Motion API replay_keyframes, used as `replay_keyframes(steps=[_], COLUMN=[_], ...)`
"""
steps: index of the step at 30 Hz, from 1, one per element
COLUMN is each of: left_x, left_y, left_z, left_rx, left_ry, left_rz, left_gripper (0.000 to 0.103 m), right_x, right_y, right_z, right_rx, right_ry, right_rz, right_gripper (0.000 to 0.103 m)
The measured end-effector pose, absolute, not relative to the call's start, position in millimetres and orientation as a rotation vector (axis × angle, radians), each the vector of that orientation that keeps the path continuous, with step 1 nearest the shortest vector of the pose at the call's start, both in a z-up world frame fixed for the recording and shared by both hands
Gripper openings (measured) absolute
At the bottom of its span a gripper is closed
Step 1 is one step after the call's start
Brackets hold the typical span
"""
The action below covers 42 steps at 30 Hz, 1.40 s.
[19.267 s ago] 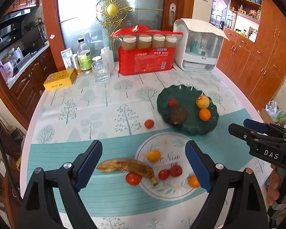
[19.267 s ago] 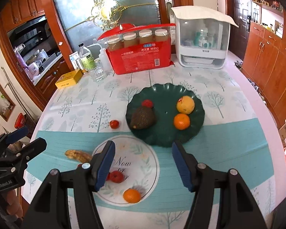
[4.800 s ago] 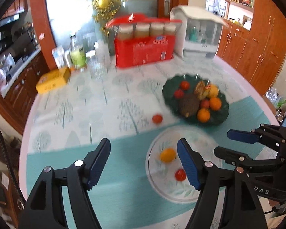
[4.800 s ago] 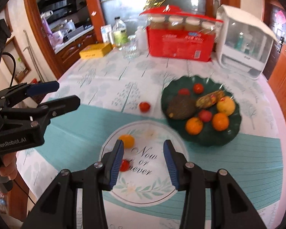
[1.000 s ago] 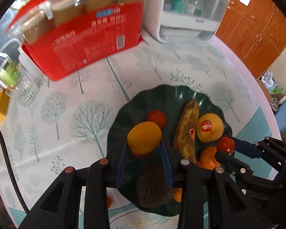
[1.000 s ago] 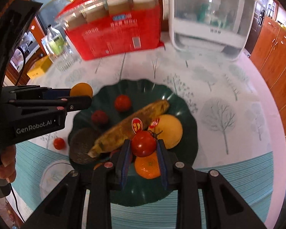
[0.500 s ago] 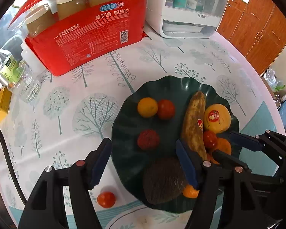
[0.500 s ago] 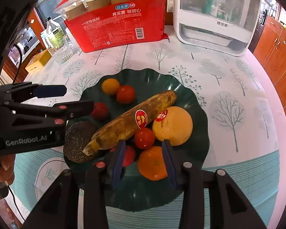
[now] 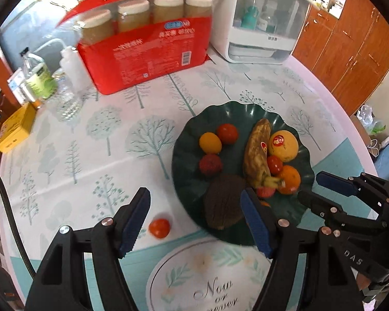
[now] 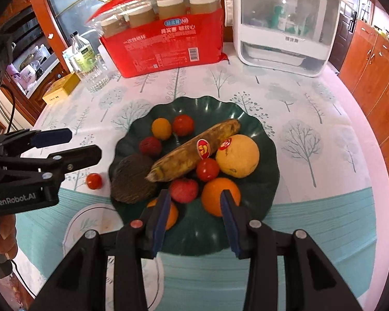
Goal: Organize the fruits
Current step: 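Withdraw both grippers from the green plate, then reach the right gripper toward the small red tomato on the cloth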
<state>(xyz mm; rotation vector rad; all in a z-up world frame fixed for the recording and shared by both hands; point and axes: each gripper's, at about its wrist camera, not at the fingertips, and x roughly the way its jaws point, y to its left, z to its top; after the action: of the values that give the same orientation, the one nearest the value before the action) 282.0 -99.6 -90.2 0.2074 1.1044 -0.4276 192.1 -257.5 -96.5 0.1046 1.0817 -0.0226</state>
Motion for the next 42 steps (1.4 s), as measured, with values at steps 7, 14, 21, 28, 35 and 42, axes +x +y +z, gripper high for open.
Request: replay_keyframes(steps=[7, 14, 21, 28, 35, 42], left_x=[246, 202, 168, 139, 139, 149], left_y=[-67, -23, 24, 68, 89, 81], left_z=[-49, -3, 20, 24, 7, -11], left_rx=[0.191, 0.164, 0.132, 0.103, 0.099, 0.059], left_ry=[1.029, 0.938, 0.889, 0.852, 0.882, 0.913], left_rz=[-0.416, -0.387, -0.331, -0.264, -0.197, -0.177], left_gripper=[0.075, 0.081, 0.083, 0.086, 0.086, 0.086], right_x=[164, 137, 118, 111, 123, 155], right_y=[-244, -217, -187, -159, -142, -139], right_z=[-64, -25, 10, 28, 29, 5], right_rx=[0.137, 0.127, 0.106, 0.070, 0.019, 0.024], right_ry=[1.026, 0.970, 0.910, 0.892, 0.893, 0.955], right_rz=[-0.037, -0.030, 0.004, 0.041, 0.094, 0.144], right_gripper=[0.040, 0.040, 0.041, 0.044, 0.045, 0.045])
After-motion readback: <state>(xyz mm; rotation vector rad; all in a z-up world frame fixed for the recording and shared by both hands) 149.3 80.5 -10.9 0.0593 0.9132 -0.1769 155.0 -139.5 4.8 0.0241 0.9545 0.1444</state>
